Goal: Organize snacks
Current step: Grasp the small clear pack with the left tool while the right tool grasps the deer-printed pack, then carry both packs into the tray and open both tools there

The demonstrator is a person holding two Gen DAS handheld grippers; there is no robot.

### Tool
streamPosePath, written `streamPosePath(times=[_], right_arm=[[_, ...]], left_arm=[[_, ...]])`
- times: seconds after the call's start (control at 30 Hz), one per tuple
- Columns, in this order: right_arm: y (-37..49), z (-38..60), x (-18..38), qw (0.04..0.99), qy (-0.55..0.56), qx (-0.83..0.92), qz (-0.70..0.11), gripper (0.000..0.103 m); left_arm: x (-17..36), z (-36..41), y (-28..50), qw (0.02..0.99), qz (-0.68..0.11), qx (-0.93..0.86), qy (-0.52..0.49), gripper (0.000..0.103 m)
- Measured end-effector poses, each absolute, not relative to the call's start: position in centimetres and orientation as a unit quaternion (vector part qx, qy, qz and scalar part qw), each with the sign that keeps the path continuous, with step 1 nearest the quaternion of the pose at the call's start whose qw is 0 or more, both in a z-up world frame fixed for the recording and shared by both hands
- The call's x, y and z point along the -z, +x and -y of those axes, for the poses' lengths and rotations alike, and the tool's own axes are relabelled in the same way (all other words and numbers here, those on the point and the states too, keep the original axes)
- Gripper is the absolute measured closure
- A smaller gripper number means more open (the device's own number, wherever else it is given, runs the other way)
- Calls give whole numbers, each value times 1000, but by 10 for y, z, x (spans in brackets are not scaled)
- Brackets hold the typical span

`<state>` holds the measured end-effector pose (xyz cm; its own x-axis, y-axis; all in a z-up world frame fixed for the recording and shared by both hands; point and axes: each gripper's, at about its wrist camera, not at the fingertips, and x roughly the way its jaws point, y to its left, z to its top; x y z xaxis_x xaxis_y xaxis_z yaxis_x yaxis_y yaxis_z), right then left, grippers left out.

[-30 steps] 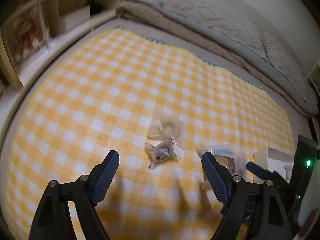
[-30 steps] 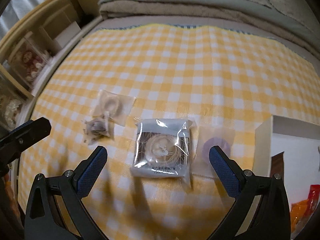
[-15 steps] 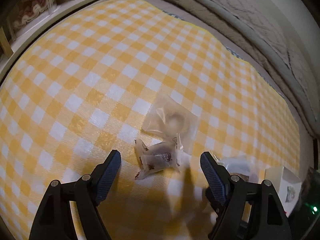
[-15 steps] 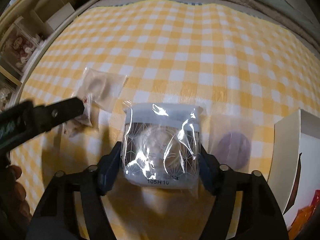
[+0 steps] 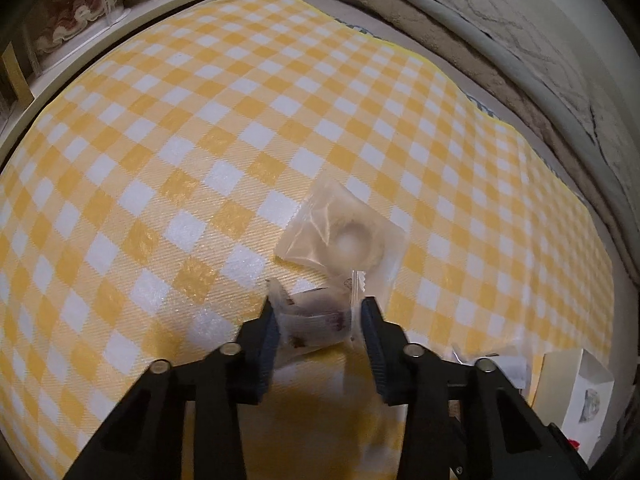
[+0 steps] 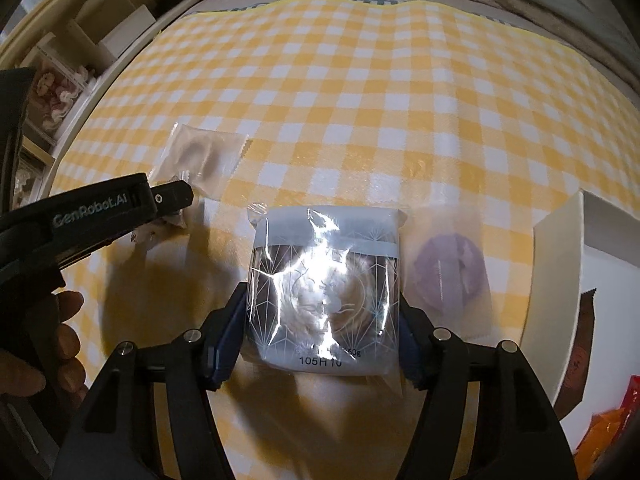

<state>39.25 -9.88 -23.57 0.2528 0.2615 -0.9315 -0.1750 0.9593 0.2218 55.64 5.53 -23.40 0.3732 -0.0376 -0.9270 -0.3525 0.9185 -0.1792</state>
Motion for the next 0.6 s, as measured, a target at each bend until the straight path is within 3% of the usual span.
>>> streamPosePath(times=[0.1,0.6], right_arm=[[387,108,229,793,34,-139,-592,38],[369,142,147,857,46,-150,-491,38]], left_arm=[[228,-50,556,814,-550,-88,-166,76],[133,-42,500,870,-472,-18,-137,77]])
